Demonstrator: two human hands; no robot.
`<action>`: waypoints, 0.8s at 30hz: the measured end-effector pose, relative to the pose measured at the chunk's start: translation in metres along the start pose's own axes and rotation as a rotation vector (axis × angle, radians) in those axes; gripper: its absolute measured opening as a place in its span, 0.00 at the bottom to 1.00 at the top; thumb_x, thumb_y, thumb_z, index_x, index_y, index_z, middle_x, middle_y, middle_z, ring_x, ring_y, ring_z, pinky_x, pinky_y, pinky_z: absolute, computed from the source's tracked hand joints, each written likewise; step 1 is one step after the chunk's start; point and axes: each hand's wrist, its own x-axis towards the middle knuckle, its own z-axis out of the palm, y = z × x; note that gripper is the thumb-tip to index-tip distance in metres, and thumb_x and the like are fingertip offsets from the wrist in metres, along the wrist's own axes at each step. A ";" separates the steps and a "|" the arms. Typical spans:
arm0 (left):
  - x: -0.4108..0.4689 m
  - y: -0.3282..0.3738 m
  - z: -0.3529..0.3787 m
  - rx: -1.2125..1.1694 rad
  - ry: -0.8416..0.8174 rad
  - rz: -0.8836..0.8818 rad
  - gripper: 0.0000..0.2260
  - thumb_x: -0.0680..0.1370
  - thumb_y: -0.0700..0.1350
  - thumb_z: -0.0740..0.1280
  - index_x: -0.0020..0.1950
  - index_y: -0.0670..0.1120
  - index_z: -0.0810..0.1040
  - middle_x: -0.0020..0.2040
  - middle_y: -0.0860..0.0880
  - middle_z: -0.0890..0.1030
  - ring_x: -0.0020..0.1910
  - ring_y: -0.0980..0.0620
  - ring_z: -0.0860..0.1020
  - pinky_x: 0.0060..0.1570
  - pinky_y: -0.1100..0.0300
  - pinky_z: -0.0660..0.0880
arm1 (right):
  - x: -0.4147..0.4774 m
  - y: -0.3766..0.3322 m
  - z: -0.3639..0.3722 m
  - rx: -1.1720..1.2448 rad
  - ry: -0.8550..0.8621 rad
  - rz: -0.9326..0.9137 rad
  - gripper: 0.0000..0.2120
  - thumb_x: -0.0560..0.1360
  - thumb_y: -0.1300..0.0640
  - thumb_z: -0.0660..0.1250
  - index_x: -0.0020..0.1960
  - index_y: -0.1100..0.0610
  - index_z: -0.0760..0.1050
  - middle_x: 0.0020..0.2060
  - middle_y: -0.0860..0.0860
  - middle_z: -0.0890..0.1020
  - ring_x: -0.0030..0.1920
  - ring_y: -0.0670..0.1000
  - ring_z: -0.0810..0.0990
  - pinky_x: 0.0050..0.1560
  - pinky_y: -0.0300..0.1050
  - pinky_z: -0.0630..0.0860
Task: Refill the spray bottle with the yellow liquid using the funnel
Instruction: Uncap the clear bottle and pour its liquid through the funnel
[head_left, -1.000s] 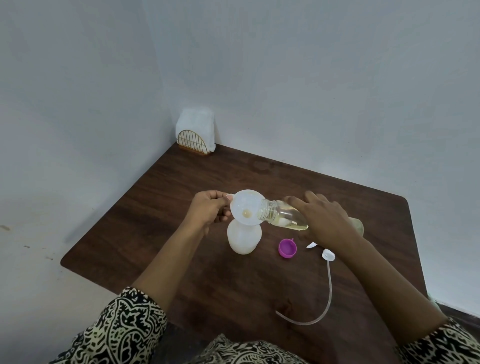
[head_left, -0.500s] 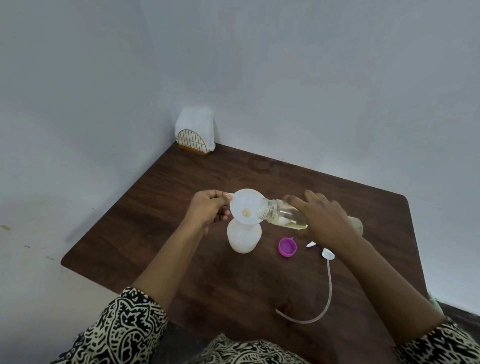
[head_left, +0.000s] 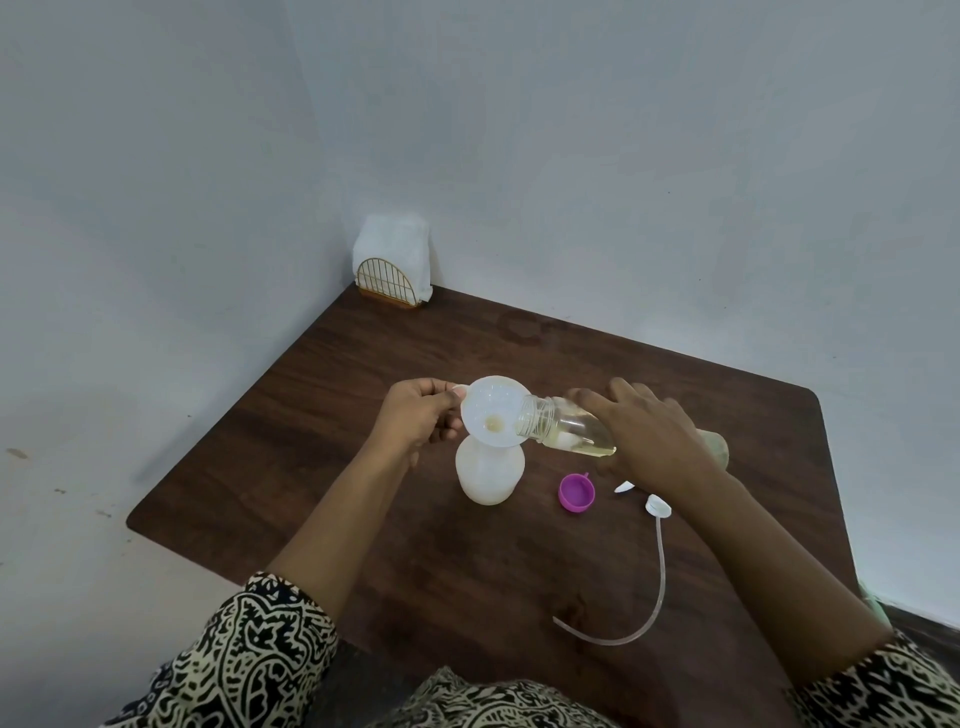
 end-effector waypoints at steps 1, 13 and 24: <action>0.000 0.000 0.000 -0.001 0.000 0.000 0.04 0.79 0.40 0.67 0.49 0.41 0.81 0.33 0.45 0.79 0.27 0.55 0.74 0.28 0.64 0.75 | 0.000 0.000 0.000 0.002 -0.001 0.003 0.35 0.71 0.51 0.70 0.73 0.43 0.56 0.59 0.50 0.70 0.60 0.52 0.71 0.55 0.49 0.71; 0.001 0.000 0.000 -0.010 0.001 -0.006 0.04 0.79 0.40 0.67 0.48 0.41 0.81 0.34 0.44 0.79 0.28 0.54 0.74 0.29 0.62 0.75 | 0.002 0.002 0.003 -0.005 0.002 0.005 0.36 0.71 0.50 0.71 0.73 0.42 0.55 0.60 0.51 0.70 0.60 0.52 0.71 0.56 0.50 0.72; 0.001 -0.001 0.001 -0.028 0.004 0.003 0.04 0.78 0.39 0.67 0.48 0.40 0.81 0.33 0.45 0.79 0.27 0.55 0.74 0.27 0.64 0.75 | 0.001 0.000 0.000 -0.010 -0.010 0.007 0.36 0.72 0.51 0.71 0.73 0.42 0.55 0.60 0.51 0.70 0.61 0.53 0.71 0.55 0.50 0.71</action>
